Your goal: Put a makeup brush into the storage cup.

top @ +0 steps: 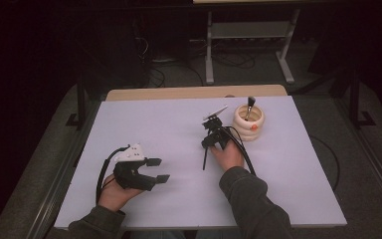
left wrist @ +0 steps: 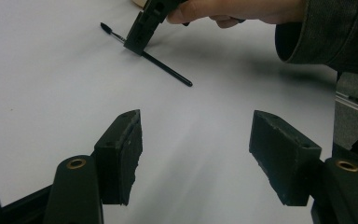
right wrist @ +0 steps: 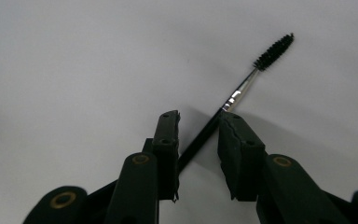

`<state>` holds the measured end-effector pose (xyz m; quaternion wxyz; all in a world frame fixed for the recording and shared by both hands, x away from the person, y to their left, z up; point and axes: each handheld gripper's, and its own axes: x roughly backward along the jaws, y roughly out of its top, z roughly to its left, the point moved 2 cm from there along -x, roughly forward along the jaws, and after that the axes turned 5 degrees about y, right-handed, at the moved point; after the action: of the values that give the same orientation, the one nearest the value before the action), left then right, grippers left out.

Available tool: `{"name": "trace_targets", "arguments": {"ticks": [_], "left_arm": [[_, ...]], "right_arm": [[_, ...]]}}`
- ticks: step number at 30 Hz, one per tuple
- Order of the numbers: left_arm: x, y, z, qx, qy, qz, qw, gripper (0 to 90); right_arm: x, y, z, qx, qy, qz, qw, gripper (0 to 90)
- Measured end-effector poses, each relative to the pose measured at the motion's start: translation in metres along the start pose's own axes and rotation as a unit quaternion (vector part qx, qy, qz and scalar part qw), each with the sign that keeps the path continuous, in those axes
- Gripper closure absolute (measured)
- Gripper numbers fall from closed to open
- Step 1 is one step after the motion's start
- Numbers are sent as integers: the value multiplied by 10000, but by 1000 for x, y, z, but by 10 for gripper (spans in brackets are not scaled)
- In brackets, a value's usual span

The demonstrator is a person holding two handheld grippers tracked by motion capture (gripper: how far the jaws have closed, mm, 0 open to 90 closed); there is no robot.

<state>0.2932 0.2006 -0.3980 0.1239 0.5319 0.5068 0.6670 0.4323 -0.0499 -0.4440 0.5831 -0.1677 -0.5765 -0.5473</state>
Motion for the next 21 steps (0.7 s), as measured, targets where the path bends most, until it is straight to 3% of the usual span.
{"name": "trace_targets", "arguments": {"ticks": [8, 10, 15, 21], "left_arm": [[0, 0, 0, 5, 9, -13, 10000, 343], [0, 0, 0, 6, 8, -15, 10000, 343], [0, 0, 0, 7, 5, -12, 10000, 343], [0, 1, 0, -22, 9, -42, 10000, 343]], "right_arm": [[-2, 1, 6, 205, -361, 79, 9991, 739], [-3, 2, 9, 300, -542, 138, 9980, 759], [-5, 5, 11, 324, -689, 249, 9968, 813], [-8, 5, 19, 607, -943, 281, 9933, 848]]}}
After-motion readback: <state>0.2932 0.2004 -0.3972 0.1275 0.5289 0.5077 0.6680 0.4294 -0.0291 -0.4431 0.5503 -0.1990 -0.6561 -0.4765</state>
